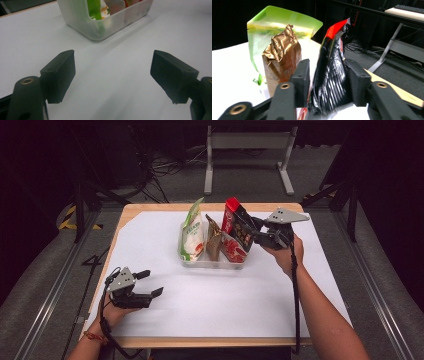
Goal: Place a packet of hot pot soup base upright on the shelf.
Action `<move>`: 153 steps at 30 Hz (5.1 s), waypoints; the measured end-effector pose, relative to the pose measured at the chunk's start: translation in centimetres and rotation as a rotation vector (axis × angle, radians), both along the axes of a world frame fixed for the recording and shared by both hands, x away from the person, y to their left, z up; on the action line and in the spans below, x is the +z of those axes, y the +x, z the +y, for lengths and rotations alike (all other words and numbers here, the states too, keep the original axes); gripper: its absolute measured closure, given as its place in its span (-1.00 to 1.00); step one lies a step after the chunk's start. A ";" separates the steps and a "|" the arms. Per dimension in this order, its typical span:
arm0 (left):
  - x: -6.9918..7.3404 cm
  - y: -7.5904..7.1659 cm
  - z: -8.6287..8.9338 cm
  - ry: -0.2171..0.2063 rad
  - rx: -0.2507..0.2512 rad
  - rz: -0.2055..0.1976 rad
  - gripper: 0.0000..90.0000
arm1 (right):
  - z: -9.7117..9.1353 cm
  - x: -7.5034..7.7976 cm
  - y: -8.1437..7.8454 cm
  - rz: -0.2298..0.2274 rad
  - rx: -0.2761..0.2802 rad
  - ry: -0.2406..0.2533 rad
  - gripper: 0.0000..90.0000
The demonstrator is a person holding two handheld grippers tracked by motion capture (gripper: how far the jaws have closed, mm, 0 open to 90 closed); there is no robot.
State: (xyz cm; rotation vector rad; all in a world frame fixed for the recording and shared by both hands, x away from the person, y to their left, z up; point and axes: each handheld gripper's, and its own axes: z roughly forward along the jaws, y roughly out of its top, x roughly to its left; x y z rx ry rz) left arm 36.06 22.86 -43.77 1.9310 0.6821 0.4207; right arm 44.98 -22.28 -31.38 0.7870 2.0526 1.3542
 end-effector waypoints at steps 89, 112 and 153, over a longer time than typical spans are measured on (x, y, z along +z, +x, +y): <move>-0.5 -0.5 -1.3 0.124 -0.015 -0.012 -0.65 | -9.4 -8.9 -8.8 0.007 -0.063 -0.174 -0.55; -0.5 -0.5 -1.2 0.126 -0.005 -0.010 -0.66 | -13.1 -11.5 -11.7 0.023 -0.108 -0.166 -0.52; -0.3 -0.8 -1.7 0.111 -0.022 -0.027 -0.67 | -15.8 -12.2 -14.4 0.023 -0.187 -0.026 -0.55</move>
